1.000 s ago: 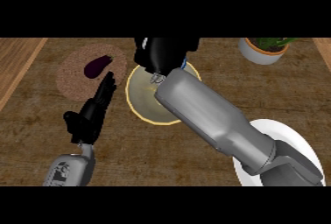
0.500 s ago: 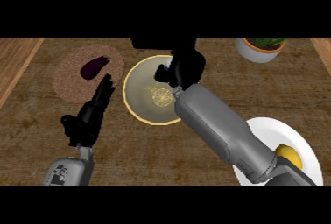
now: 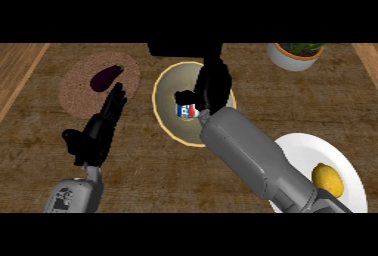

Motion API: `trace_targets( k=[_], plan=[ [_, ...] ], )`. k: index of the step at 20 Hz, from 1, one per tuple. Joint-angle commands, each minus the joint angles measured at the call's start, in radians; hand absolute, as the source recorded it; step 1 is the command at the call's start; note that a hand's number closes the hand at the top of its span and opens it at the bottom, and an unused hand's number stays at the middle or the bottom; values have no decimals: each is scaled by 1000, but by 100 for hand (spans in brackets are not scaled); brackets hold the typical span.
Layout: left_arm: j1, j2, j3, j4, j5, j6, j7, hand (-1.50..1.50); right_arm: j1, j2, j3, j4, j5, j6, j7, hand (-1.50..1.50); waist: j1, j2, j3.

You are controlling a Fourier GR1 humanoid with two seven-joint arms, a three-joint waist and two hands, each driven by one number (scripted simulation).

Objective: Pick the can from the plate and place it in the bowl

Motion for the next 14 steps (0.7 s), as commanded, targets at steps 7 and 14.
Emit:
trace_targets(
  k=[7, 14],
  plan=[
    [63, 5, -1, -17, -12, 6, -15, 0, -18, 5, -38, -108, 66, -267, 97, -150, -23, -12, 0],
    [-8, -9, 22, 8, -13, 32, 2, 0, 169, 5, -54, -397, 114, -245, 126, -150, -55, -14, 0]
  ],
)
